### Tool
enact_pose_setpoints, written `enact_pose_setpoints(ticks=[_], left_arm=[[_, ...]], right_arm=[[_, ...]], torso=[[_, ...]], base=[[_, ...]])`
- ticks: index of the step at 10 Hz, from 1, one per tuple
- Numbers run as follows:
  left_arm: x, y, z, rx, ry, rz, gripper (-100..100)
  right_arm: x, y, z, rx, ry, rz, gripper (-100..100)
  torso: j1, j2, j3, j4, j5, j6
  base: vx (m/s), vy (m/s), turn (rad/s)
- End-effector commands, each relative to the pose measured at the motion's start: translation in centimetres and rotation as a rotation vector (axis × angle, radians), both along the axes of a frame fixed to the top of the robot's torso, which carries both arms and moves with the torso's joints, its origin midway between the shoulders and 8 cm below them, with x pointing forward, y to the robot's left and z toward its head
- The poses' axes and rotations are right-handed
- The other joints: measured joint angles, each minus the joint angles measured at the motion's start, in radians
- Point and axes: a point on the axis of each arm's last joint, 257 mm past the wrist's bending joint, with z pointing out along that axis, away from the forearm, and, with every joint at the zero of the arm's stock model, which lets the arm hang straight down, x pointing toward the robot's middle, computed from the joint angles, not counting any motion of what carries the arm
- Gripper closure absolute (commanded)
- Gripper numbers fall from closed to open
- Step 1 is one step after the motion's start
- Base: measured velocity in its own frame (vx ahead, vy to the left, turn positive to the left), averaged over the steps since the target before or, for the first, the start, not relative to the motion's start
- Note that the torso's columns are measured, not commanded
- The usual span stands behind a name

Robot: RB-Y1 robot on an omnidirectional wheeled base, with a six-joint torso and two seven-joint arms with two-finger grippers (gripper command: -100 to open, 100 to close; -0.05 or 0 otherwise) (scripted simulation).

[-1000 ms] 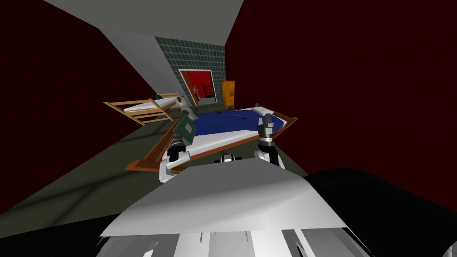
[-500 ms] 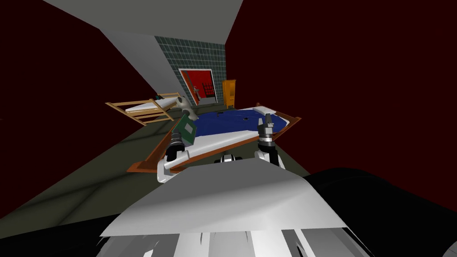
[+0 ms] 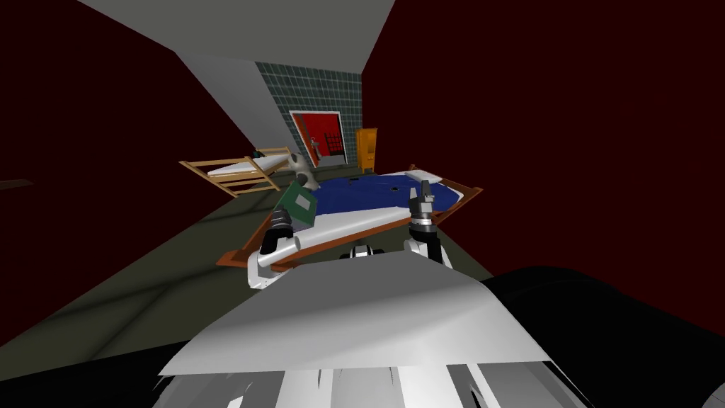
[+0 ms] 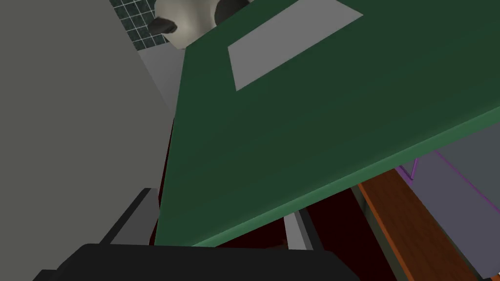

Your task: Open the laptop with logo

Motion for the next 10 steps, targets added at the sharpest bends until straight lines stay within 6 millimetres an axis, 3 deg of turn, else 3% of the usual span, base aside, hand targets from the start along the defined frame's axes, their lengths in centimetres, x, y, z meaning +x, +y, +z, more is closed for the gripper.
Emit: enact_pose_setpoints(ticks=[1,2,3,10], left_arm=[[0.2,-0.5,-0.5,-0.110,-0.013,-0.012,100],[0.1,-0.3,-0.5,-0.081,-0.007,-0.008,100],[0.8,-0.8,-1.7,-0.170,-0.018,-0.022,100],[3.2,-3.1,-4.7,-0.457,-0.062,-0.069,100]], right_arm=[[0.0,0.0,0.0,0.000,0.000,0.000,0],[0.0,0.0,0.0,0.000,0.000,0.000,0],[0.0,0.0,0.0,0.000,0.000,0.000,0],[0.0,0.0,0.0,0.000,0.000,0.000,0]], torso=[[-0.001,0.001,0.000,0.001,-0.001,0.000],[-0.001,0.002,0.001,0.002,-0.002,0.001],[-0.005,0.003,0.001,0.003,-0.004,0.001],[-0.002,0.003,0.002,0.004,-0.004,0.000]], base=[[-0.011,0.081,0.041],[-0.004,0.040,0.006],[-0.005,0.060,0.085],[-0.022,0.079,0.064]])
